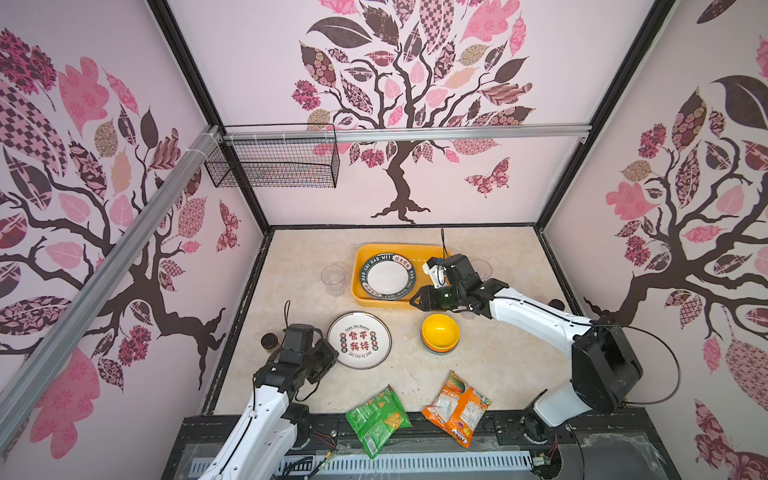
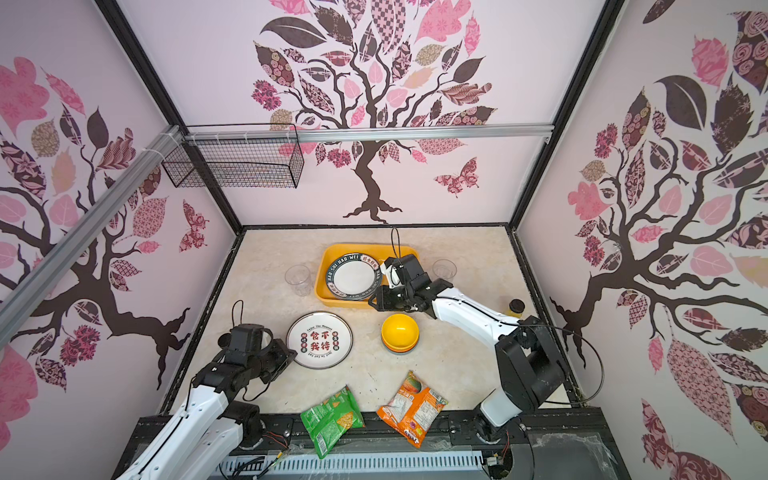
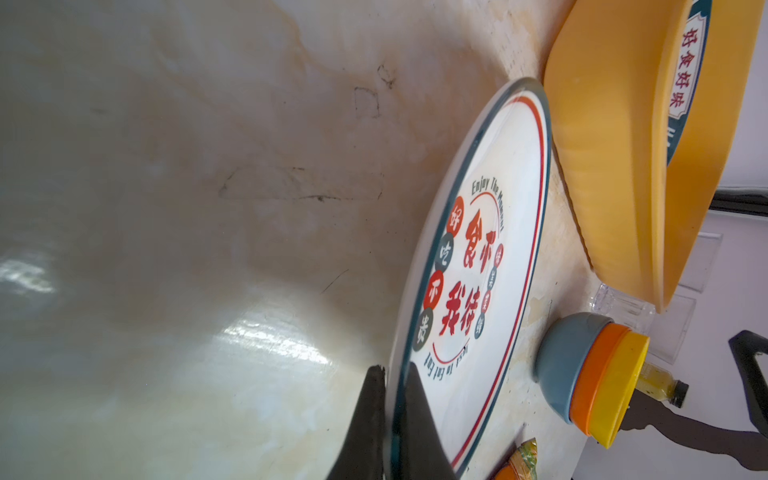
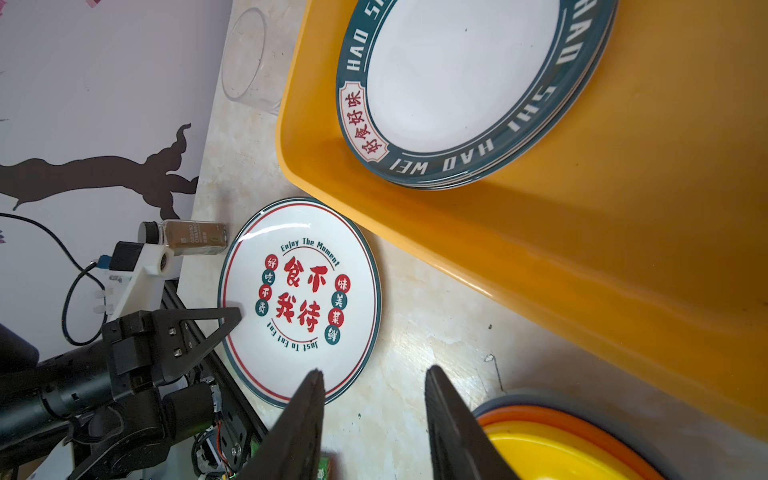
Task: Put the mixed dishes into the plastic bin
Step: 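Move the right gripper to the red-lettered plate while left gripper tilts its rim up, then pinch the raised red-lettered plate rim with the right gripper while left gripper holds it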
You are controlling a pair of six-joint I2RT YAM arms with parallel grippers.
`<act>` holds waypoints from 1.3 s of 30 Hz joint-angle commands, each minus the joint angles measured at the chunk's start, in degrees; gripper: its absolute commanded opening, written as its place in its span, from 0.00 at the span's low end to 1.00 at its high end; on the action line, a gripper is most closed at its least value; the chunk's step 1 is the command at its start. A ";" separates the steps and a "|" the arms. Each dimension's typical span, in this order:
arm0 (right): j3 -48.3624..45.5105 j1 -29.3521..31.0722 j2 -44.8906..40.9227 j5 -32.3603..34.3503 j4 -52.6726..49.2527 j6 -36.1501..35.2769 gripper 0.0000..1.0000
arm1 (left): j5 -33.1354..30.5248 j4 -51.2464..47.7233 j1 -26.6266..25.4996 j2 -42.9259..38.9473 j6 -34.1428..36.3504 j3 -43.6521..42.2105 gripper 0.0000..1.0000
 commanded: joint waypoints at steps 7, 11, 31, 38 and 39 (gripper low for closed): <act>0.67 0.40 -0.08 -3.31 1.41 1.72 0.44 | 1.38 -7.20 0.03 -3.01 1.82 10.12 0.00; 0.89 0.39 -0.22 -3.76 1.32 1.74 0.44 | 1.78 -9.52 0.00 -3.99 1.53 13.09 0.00; 1.41 -0.07 -0.72 -9.34 4.09 4.86 0.49 | 10.10 5.31 -0.08 0.37 -3.04 16.40 0.00; 1.64 -0.95 -0.69 -11.69 6.24 6.37 0.49 | 11.46 7.94 -0.14 2.83 -3.18 17.46 0.00; 1.73 -0.99 -0.57 -11.92 6.38 6.52 0.49 | 11.65 8.34 -0.12 3.09 -3.46 17.38 0.00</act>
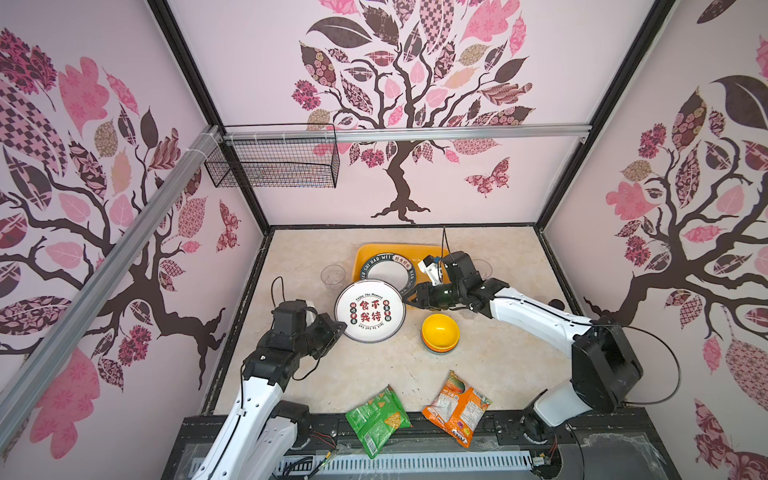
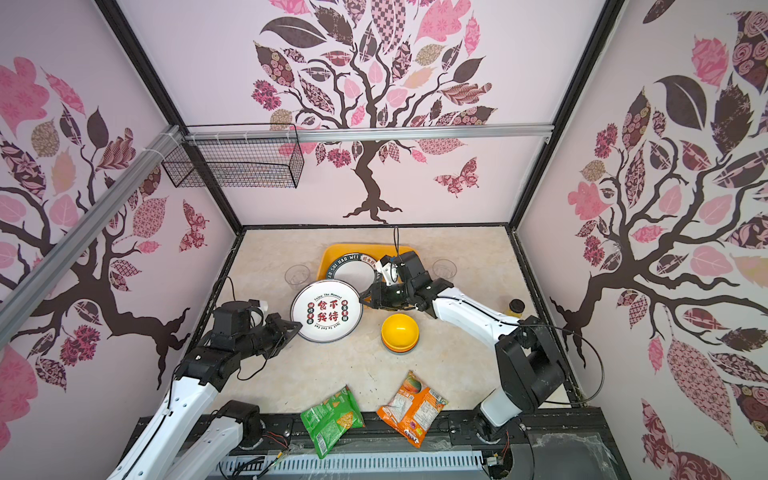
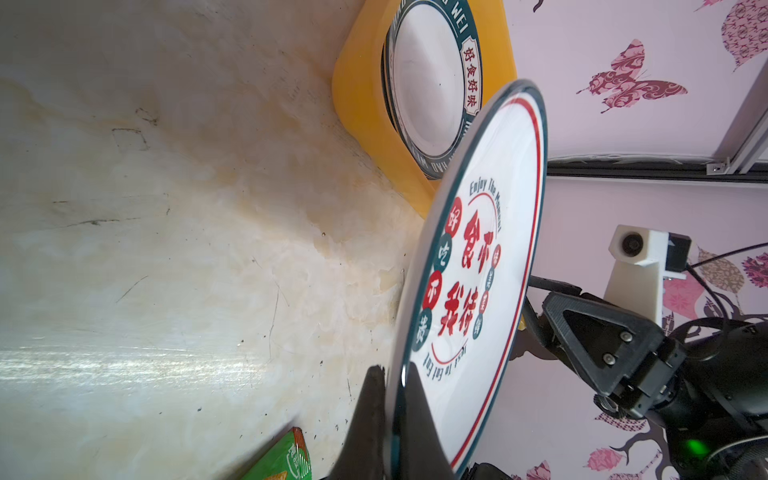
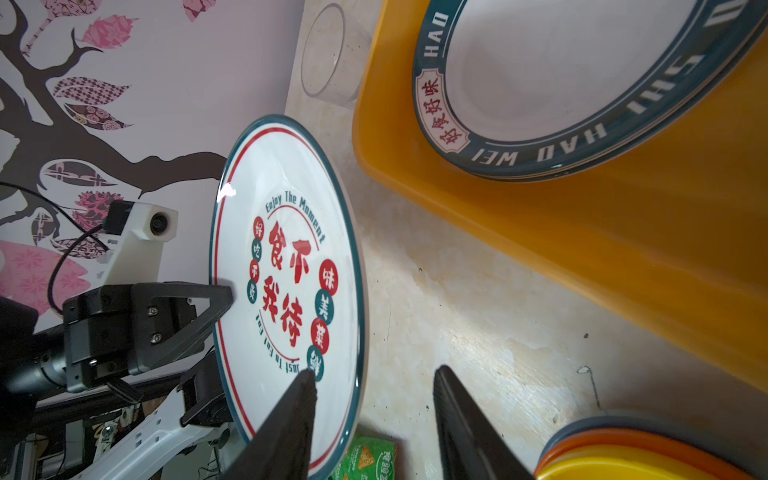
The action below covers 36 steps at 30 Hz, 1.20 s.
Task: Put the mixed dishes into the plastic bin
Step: 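Pinch the raised red-lettered plate rim with the right gripper while left gripper holds it, then lift the red-lettered plate upright and carry it over the bin with right gripper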
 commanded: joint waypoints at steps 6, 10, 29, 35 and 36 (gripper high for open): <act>1.74 -1.18 0.25 -2.91 2.30 1.41 0.48 | 3.31 9.00 -0.33 0.64 -1.93 2.94 0.00; 1.53 -1.85 0.60 -4.14 3.73 2.40 0.46 | 4.11 10.88 -0.54 1.64 -2.62 2.68 0.00; 3.09 -2.20 1.98 -5.99 6.90 5.10 0.33 | 4.00 15.53 -2.88 5.44 -3.92 2.88 0.00; 3.28 -2.27 2.28 -5.75 7.13 5.38 0.28 | 3.91 16.62 -3.52 6.26 -4.22 2.98 0.00; 3.32 -2.29 2.33 -5.73 7.12 5.46 0.26 | 3.89 16.76 -3.62 6.41 -4.25 2.92 0.00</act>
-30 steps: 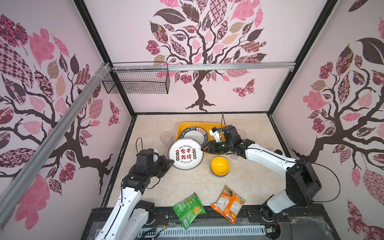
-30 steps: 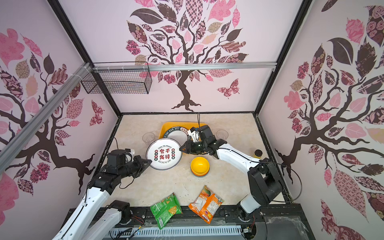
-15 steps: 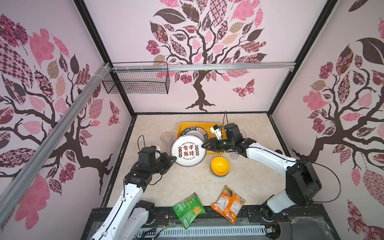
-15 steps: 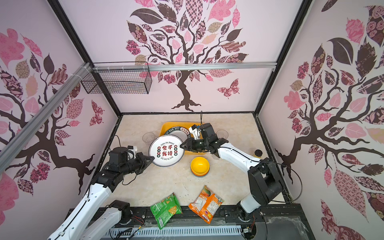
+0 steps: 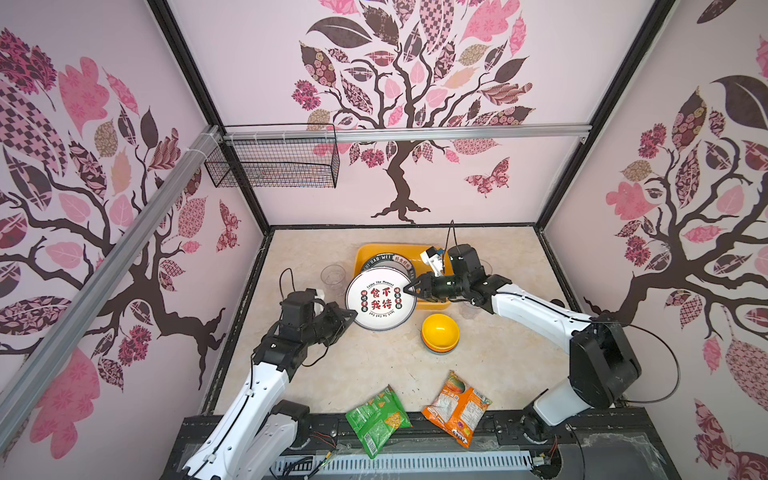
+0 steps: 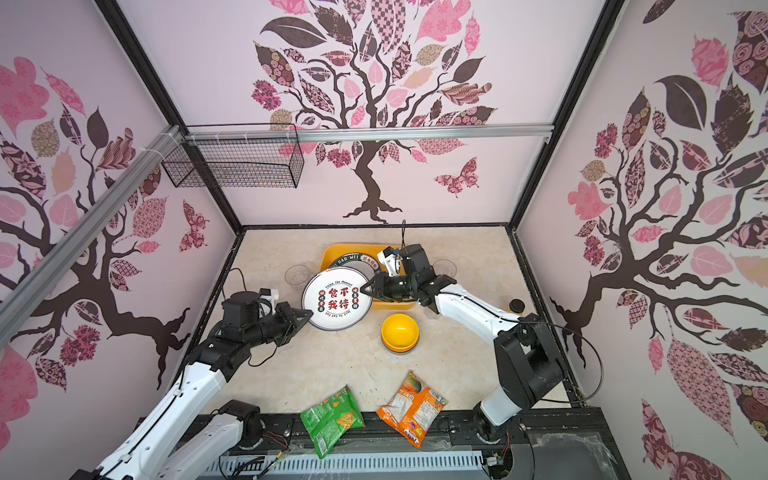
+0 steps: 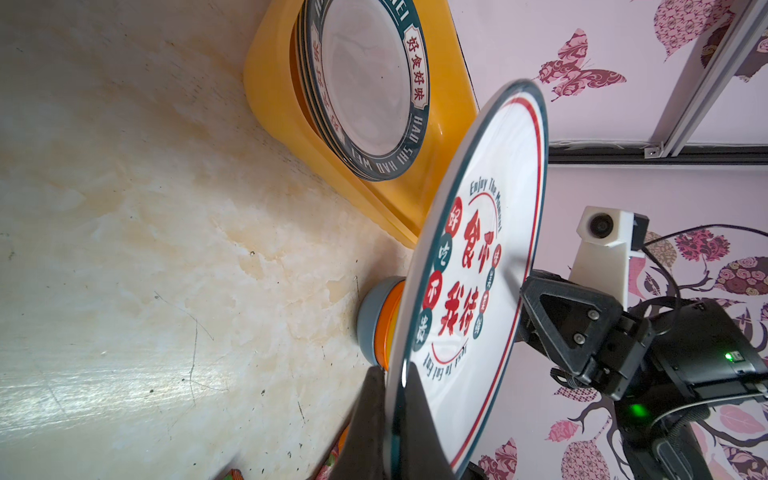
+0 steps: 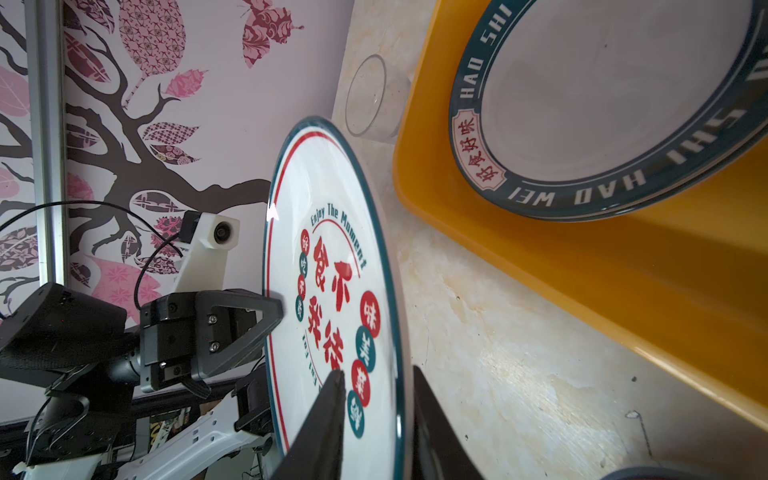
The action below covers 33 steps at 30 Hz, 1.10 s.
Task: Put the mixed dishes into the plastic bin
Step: 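Lift the red-lettered plate upright and carry it over the bin with right gripper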
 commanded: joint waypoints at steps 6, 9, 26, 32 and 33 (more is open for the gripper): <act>2.48 -0.17 1.42 -0.24 1.28 0.46 0.17 | 1.29 4.85 -0.75 1.19 -0.17 3.21 0.00; 2.48 -0.45 1.48 -0.06 1.36 0.64 0.10 | 1.20 4.84 -0.74 1.74 -0.10 3.20 0.00; 2.33 -4.83 1.89 2.81 1.73 2.09 0.00 | -2.38 1.55 -0.71 1.90 0.47 2.92 0.48; 3.76 -6.92 3.81 4.75 1.32 2.22 0.00 | -2.66 -1.42 0.35 -0.38 1.03 1.89 0.52; 4.17 -7.08 4.21 5.40 1.27 2.05 0.00 | -2.64 -1.81 0.74 -0.86 1.05 1.57 0.53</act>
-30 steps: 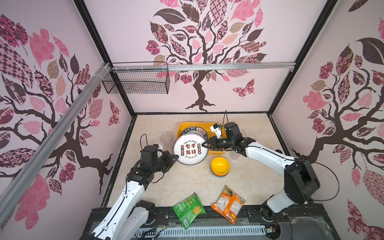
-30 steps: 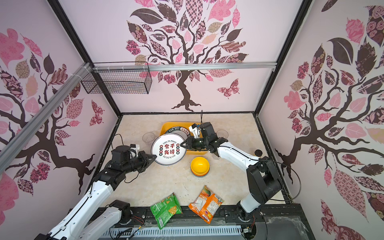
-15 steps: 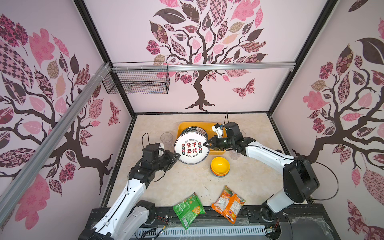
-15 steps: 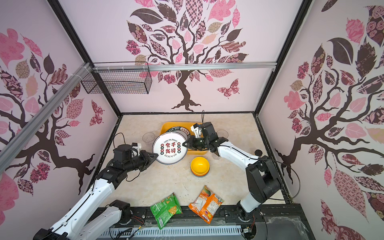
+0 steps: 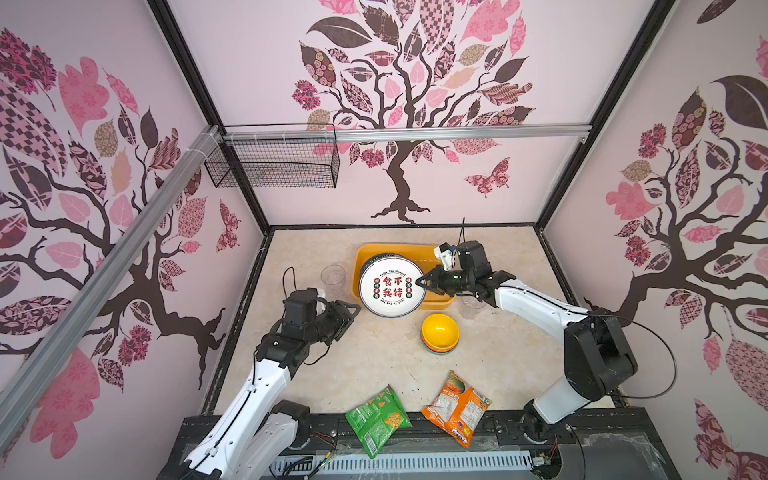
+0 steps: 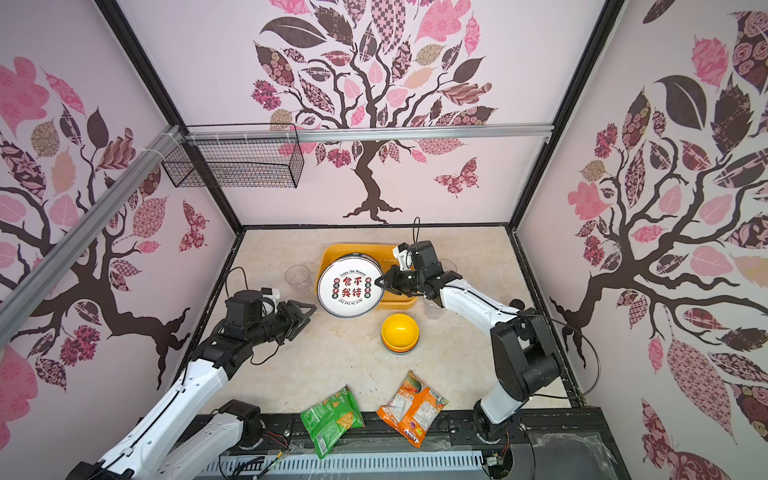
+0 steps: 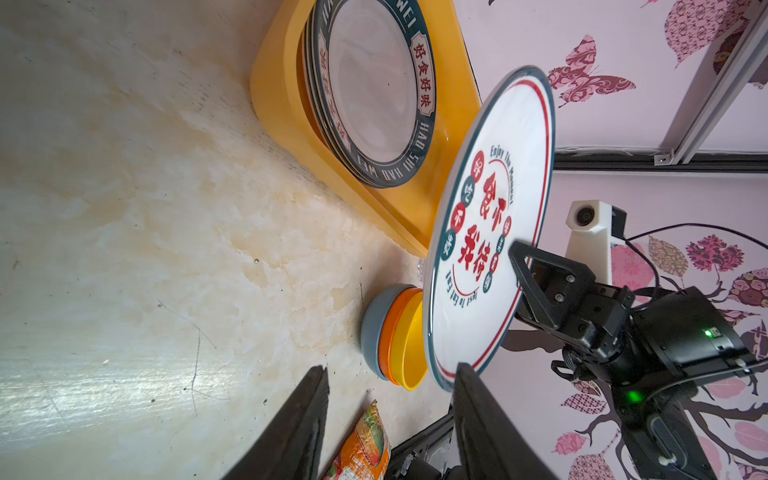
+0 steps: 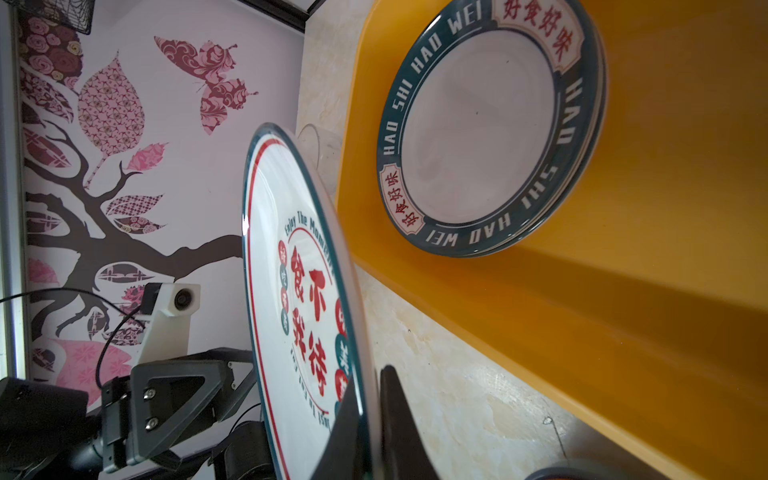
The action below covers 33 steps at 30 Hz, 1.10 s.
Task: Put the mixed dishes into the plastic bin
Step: 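Lift the red-lettered plate upright and carry it over the bin with right gripper, then lower the red-lettered plate into the bin against the green plate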
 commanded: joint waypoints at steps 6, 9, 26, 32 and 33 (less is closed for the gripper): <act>6.76 -2.24 5.38 3.54 1.61 0.68 0.00 | -0.09 -3.59 2.49 -3.86 1.57 -0.57 0.54; 8.37 -2.82 7.53 4.47 1.62 1.37 0.00 | 0.15 -4.44 2.92 -4.47 1.80 -1.23 0.54; 16.74 -3.41 17.91 10.19 -0.24 1.57 0.00 | 0.44 -5.01 3.56 -4.26 2.58 -1.98 0.56; 17.80 -3.32 19.89 11.16 -0.28 1.46 0.00 | 0.51 -5.29 3.50 -4.03 2.53 -2.04 0.56; 17.87 -3.41 20.06 11.35 -0.34 1.42 0.00 | 0.47 -5.39 3.52 -4.03 2.50 -2.05 0.56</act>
